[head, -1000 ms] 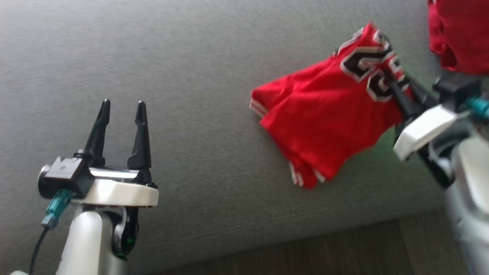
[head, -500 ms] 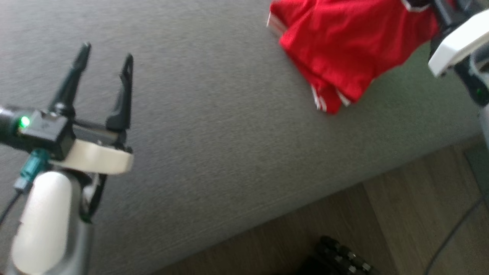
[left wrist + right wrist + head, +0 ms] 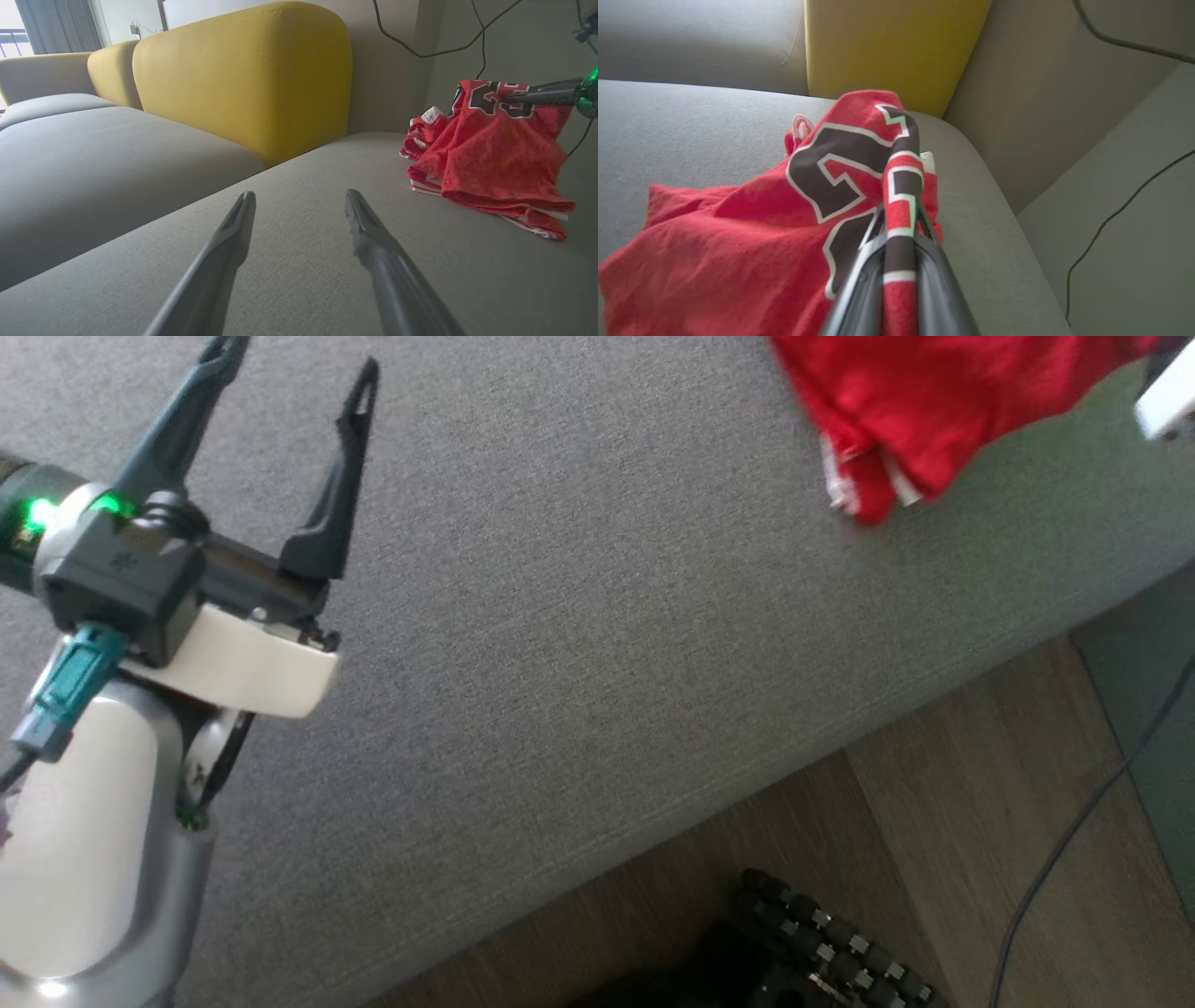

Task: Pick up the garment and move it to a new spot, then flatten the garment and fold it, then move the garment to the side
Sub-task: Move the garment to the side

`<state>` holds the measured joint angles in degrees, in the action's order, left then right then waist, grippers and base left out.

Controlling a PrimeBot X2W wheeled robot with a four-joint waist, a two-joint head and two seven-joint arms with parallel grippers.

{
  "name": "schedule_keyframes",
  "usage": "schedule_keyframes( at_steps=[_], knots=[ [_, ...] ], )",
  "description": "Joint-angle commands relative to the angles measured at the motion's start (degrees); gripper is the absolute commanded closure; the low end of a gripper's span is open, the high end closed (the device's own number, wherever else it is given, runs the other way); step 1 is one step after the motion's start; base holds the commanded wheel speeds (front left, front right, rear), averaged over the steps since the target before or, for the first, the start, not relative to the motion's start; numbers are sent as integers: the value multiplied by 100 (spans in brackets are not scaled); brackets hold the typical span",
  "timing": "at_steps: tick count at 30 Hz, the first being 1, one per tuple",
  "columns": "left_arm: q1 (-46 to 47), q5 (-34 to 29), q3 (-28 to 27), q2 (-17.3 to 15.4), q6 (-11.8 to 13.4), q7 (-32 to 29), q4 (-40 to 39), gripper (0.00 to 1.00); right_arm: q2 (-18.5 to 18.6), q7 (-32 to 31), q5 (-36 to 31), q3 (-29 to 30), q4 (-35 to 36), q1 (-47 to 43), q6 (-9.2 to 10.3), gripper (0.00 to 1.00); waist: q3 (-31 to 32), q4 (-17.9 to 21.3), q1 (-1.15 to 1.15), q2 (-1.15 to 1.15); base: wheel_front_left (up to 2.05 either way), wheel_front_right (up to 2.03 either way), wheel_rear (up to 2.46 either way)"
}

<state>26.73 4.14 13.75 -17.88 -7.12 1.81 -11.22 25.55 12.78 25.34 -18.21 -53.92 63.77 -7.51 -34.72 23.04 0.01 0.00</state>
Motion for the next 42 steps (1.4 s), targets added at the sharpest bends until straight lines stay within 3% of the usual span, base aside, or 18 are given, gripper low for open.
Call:
schedule_keyframes(
  at_steps=[1,9,23,24,25,26,35,42],
  knots=[
    [165,17,-126,-152,-26,-61,-274,0,205,109,75,92,14,151,2,100,-39,1,-1,0,0,0,0],
    [190,63,-57,-154,-2,-93,-329,0,360,215,246,379,-373,434,2,100,-167,-145,-1,0,0,0,0],
    [250,61,41,-157,64,-88,-367,0,497,221,-202,996,-1005,629,2,100,-413,-462,-1,0,0,0,0],
    [255,64,42,-152,76,-82,-366,0,499,221,-246,1061,-1079,638,2,82,-419,-480,-1,0,0,0,0],
    [260,68,45,-151,82,-72,-361,0,493,221,-292,1126,-1133,638,2,17,-419,-495,-1,0,0,0,0],
    [264,74,47,-148,88,-59,-350,0,475,221,-318,1198,-1210,631,2,0,-413,-510,-1,0,0,0,0],
    [244,155,107,-14,187,218,-113,0,370,221,-800,1397,-1039,479,2,0,-138,-549,-1,0,0,0,0],
    [119,335,56,215,364,708,301,0,165,221,-1098,1148,-186,122,2,0,467,-694,-1,0,0,0,0]
  ],
)
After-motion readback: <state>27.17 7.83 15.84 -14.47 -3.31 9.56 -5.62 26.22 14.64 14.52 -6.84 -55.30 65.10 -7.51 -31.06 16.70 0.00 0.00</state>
